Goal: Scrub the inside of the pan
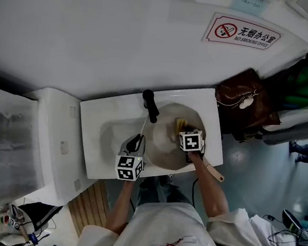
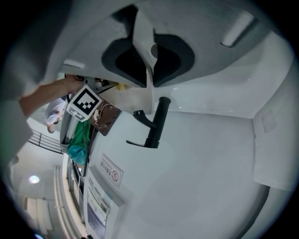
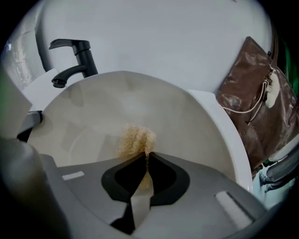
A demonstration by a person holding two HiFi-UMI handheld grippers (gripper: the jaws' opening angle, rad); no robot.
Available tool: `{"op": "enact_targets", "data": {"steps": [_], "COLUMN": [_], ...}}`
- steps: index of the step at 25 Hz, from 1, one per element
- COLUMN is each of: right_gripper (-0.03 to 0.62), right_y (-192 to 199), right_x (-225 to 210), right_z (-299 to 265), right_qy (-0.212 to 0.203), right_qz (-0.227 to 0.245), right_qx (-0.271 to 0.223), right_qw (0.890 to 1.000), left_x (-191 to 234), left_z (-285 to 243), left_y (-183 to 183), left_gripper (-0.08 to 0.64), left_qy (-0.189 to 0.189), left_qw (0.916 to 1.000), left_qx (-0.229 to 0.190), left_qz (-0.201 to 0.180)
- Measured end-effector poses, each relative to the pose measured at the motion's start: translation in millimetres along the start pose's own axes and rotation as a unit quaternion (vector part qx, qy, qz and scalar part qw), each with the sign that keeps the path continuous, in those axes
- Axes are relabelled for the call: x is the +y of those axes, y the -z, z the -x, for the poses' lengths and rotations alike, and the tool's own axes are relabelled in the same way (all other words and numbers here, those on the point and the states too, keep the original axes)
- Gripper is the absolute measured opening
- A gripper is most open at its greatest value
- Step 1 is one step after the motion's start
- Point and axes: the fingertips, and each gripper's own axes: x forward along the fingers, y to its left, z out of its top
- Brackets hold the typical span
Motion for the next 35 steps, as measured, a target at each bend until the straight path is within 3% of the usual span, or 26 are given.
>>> {"op": "enact_targets", "data": {"steps": [8, 15, 25, 31, 35], "right_gripper": [0.026, 0.026, 0.026, 0.026, 0.026], "right_y": [-10, -16, 4, 19, 16], "right_x": [12, 59, 132, 140, 123], "right_z": [13, 29, 31, 18, 16], "right_qy": [-0.011, -0.058, -0.115, -0.120, -0.099], "right_qz": [0.001, 0.004, 0.065, 0.078, 0.082], "right_qx": [-0.021, -0.037, -0.001, 0.031, 0.035], "right_qw": [1.000, 0.998, 0.991, 0.989, 0.991], "left_x": [0, 0, 0, -1, 0], "left_z": [0, -1, -1, -1, -1], "left_y": [0, 1, 0, 0, 0], "left_gripper": [0.049, 0.049, 0.049, 0.049, 0.049], "left_qy": [0.001, 0.000, 0.000, 0.002, 0.002], "left_qw": [1.0000, 1.0000, 1.0000, 1.0000, 1.0000], "left_qx": [0.000, -0.002, -0.005, -0.005, -0.006], "left_qz": [-0.001, -0.004, -0.005, -0.004, -0.004]}}
